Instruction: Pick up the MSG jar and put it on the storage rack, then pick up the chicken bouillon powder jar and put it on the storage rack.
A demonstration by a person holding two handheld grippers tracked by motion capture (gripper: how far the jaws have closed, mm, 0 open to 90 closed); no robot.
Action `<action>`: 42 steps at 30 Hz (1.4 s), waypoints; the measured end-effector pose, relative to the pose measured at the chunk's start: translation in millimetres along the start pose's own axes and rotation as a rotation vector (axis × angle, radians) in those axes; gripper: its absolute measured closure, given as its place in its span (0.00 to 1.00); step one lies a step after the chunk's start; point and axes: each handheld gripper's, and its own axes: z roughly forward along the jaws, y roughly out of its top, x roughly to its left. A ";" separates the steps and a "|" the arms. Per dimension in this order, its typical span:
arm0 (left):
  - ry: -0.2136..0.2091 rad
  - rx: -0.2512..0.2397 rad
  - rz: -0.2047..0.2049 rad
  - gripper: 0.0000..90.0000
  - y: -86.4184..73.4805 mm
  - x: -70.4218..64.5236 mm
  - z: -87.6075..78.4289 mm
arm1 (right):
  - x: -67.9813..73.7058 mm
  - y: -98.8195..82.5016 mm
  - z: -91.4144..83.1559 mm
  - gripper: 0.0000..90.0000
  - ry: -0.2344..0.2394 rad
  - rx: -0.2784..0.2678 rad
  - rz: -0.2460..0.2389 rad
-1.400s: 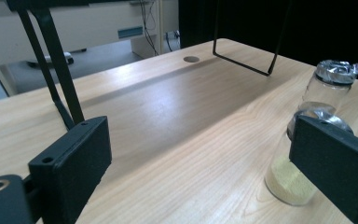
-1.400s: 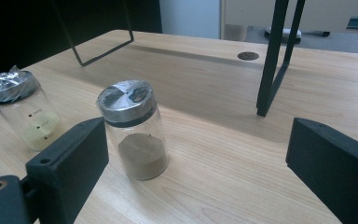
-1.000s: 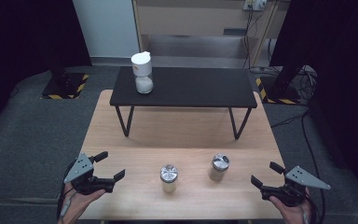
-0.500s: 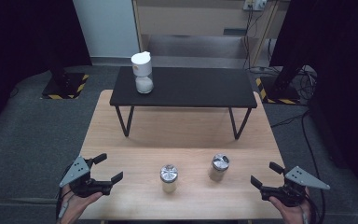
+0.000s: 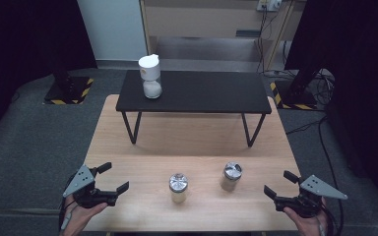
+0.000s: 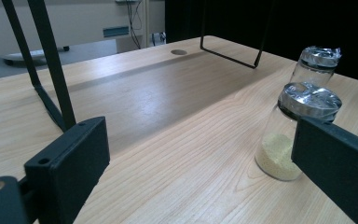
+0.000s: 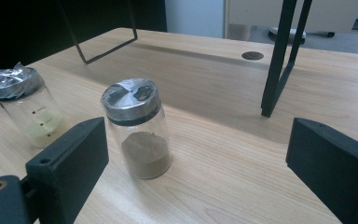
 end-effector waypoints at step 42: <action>0.021 0.006 -0.013 0.03 0.3 -1.3 -2.9 | 23.0 15.2 5.9 0.04 0.067 -0.049 -0.058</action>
